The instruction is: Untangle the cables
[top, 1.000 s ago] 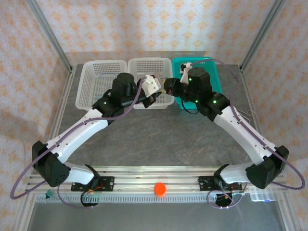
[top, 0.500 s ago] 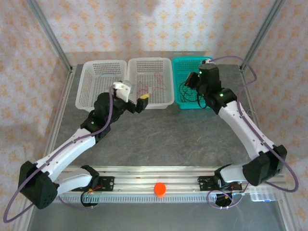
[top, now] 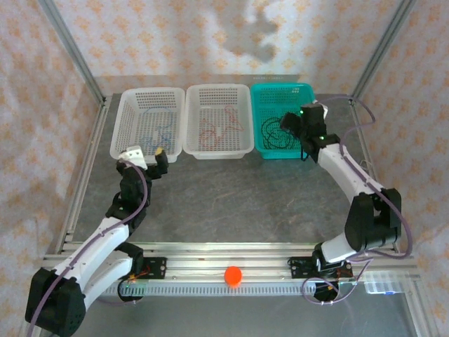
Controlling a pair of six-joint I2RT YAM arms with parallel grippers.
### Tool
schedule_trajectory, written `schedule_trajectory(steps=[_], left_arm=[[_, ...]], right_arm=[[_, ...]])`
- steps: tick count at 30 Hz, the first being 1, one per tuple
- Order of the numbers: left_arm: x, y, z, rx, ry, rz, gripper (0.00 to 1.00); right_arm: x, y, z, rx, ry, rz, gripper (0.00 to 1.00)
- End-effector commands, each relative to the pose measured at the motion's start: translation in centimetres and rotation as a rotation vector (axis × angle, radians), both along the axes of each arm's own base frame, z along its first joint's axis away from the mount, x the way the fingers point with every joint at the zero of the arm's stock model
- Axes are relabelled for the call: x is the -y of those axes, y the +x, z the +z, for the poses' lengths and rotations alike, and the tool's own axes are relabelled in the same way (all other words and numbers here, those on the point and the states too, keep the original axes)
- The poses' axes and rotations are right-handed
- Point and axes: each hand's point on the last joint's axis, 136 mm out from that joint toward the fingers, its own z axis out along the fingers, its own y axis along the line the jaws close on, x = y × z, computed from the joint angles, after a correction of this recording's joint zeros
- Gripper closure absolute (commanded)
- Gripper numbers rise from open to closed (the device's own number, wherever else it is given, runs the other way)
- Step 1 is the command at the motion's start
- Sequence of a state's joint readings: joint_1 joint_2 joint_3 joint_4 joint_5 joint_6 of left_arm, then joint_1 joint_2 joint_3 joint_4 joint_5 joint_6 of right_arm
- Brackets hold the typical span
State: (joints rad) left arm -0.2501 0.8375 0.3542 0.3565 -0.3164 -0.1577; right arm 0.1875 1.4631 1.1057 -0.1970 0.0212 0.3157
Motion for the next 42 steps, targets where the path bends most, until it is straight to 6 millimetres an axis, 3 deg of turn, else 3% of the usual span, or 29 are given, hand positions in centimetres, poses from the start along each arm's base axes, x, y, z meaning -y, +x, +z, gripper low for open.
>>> schedule_trajectory(steps=[1,8,13,17,21,24,26,29,32,34,40,42], left_arm=[[-2.3,-1.0,0.0,0.103,-0.015,0.103,0.01],[-4.2,-2.9,-2.7,0.12,0.039,0.178,0.0],[-4.8,-2.9,-4.3,0.126,0.056,0.16,0.01],[-4.6,-2.0,-4.4,0.142,0.079,0.113,0.0],[-4.2,-0.4,-3.9,0.174,0.084,0.042,0.0],[-4.0,0.7,-3.5,0.216,0.073,0.004,0.0],[-4.0,1.5,-3.5,0.234,0.066,-0.012,0.0],[-4.0,2.4,-5.2,0.197,0.064,-0.022,0.0],[-3.7,3.2,-5.5,0.179,0.07,-0.042,0.0],[-4.4,4.2,-6.6,0.104,0.058,-0.003,0.0],[-4.8,4.5,-6.6,0.106,0.055,0.029,0.0],[-4.9,4.5,-6.6,0.103,0.056,0.031,0.0]], right_arm=[[2.1,-0.8,2.2,0.175,-0.03,-0.083,0.0],[5.5,-5.2,-1.0,0.291,-0.094,-0.223,0.0],[5.7,-6.4,-4.2,0.316,-0.21,-0.157,0.0],[4.8,-5.8,-3.3,0.389,-0.252,-0.082,0.0],[5.1,-5.9,-5.0,0.38,-0.313,-0.08,0.0],[5.5,-7.2,-6.0,0.425,-0.306,-0.072,0.0],[5.6,-7.8,-5.5,0.456,-0.299,-0.062,0.0],[5.6,-8.9,-4.6,0.533,-0.301,-0.023,0.0],[6.2,-9.8,-4.5,0.587,-0.282,-0.022,0.0],[6.5,-9.5,-5.4,0.573,-0.269,-0.021,0.0],[6.5,-6.0,-7.9,0.442,-0.27,-0.001,0.0],[6.5,-6.0,-7.7,0.451,-0.266,0.001,0.0]])
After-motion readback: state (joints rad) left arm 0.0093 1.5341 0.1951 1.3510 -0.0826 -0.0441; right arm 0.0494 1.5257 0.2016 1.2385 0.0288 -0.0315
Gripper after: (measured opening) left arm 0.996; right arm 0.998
